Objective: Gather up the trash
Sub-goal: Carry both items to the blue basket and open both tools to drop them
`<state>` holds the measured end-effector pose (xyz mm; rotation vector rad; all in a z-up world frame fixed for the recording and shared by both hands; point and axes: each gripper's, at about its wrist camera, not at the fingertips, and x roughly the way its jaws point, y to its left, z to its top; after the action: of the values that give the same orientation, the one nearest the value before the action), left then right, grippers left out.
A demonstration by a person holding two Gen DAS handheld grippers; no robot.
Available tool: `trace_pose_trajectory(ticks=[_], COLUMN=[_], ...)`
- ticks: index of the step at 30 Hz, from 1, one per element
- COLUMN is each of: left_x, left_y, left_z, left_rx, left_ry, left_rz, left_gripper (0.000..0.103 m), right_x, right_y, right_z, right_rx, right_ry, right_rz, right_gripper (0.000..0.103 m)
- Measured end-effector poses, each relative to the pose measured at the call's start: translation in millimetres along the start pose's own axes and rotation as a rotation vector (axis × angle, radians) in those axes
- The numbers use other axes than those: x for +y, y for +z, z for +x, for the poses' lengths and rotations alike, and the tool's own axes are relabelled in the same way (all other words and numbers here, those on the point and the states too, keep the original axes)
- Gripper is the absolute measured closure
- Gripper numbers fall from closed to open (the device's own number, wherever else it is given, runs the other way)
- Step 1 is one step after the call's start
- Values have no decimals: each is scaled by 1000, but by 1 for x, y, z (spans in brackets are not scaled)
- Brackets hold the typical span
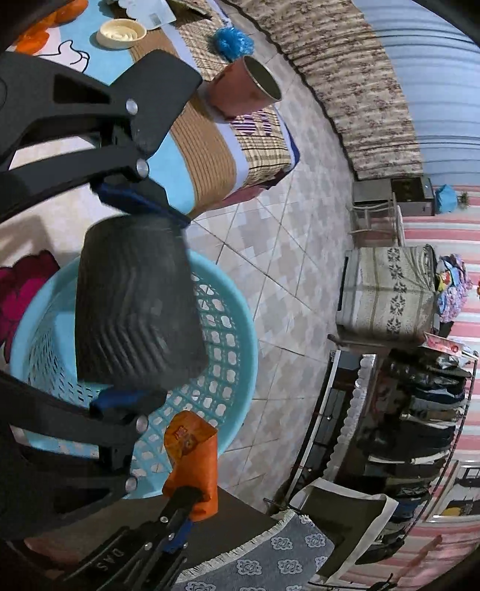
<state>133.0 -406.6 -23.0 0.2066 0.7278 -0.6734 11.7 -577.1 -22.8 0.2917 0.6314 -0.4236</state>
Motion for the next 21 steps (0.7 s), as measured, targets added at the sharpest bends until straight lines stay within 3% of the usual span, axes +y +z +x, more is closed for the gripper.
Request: trace_pose_trajectory(ticks=[9,21], left_x=[32,70], left_y=[4,-10], left_z=[-25,-52], left_rx=[-51,-59], left_ry=[22,85], left_rz=[-68,-90], left_gripper=[11,8], right_x=[17,39], right_y=[-13,-18], right_z=[15,25], right_rx=[32,57], right_ry=[8,-8], right_rz=[-7,-31], right_gripper=[87,85])
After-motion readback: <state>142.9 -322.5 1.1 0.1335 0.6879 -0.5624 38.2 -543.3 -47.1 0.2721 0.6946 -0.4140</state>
